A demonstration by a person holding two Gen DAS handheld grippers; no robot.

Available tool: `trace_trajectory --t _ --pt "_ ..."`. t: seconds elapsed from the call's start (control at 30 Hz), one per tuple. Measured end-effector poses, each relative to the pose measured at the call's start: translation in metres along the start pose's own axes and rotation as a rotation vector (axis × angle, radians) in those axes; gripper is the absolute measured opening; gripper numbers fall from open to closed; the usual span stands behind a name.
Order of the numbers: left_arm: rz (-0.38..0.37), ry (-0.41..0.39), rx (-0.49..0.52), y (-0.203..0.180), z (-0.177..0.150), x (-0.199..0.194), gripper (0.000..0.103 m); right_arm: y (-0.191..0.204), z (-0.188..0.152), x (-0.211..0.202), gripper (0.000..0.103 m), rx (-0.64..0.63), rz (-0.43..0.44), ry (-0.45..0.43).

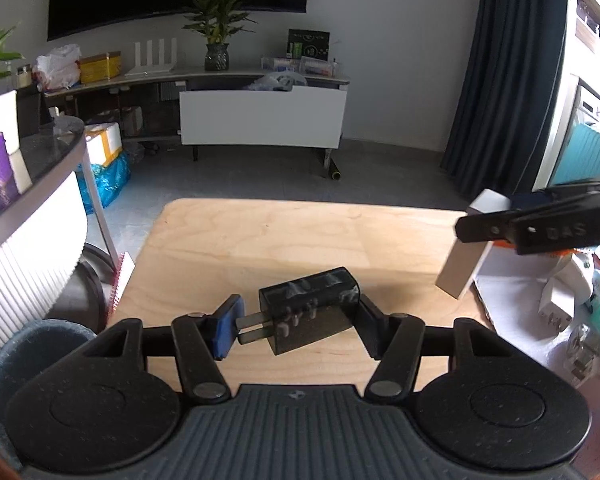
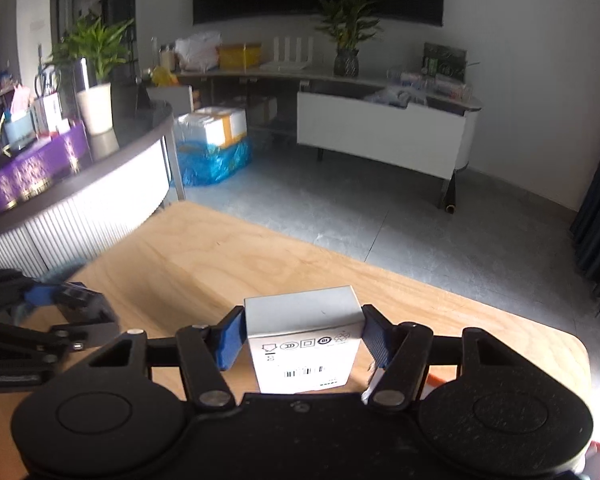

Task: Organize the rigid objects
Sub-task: 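Carry the black charger with the left gripper while the right carries the white box toward the tray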

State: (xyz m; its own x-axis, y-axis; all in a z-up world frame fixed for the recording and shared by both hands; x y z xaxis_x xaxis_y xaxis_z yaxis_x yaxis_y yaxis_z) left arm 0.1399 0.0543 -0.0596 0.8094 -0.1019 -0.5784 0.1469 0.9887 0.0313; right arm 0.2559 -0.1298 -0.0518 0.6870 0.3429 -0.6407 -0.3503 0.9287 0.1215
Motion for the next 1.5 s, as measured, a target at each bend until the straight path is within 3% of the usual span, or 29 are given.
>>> trace_trajectory --t 0.23,0.53,0.8,1.5 --pt "0.019 -0.022 -0.001 -0.003 0.004 -0.03 0.06 0.031 -0.009 -0.058 0.074 0.076 -0.029 -0.064" --pt "0.055 -0.024 -0.013 -0.009 0.002 -0.064 0.06 0.059 -0.045 -0.11 0.074 0.147 -0.117 -0.112" --pt "0.057 -0.04 -0.028 -0.013 0.0 -0.085 0.06 0.069 -0.065 -0.135 0.074 0.209 -0.146 -0.124" --pt "0.049 -0.083 -0.026 -0.025 -0.009 -0.126 0.06 0.084 -0.088 -0.188 0.074 0.209 -0.152 -0.162"
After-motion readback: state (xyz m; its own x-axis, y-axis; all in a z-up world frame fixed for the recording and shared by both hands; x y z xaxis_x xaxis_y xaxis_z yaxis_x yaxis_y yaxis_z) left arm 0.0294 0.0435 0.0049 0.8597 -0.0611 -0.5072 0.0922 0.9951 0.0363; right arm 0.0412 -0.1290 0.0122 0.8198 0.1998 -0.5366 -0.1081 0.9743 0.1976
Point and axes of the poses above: each gripper's, at about its wrist camera, not at the fingertips, and x roughly the way its jaws point, y to its left, z to its top, the point moved 5 cm from there along x, roughly the way its jaws point, and after that the axes turned 7 degrees about x, right-handed, at the moved point
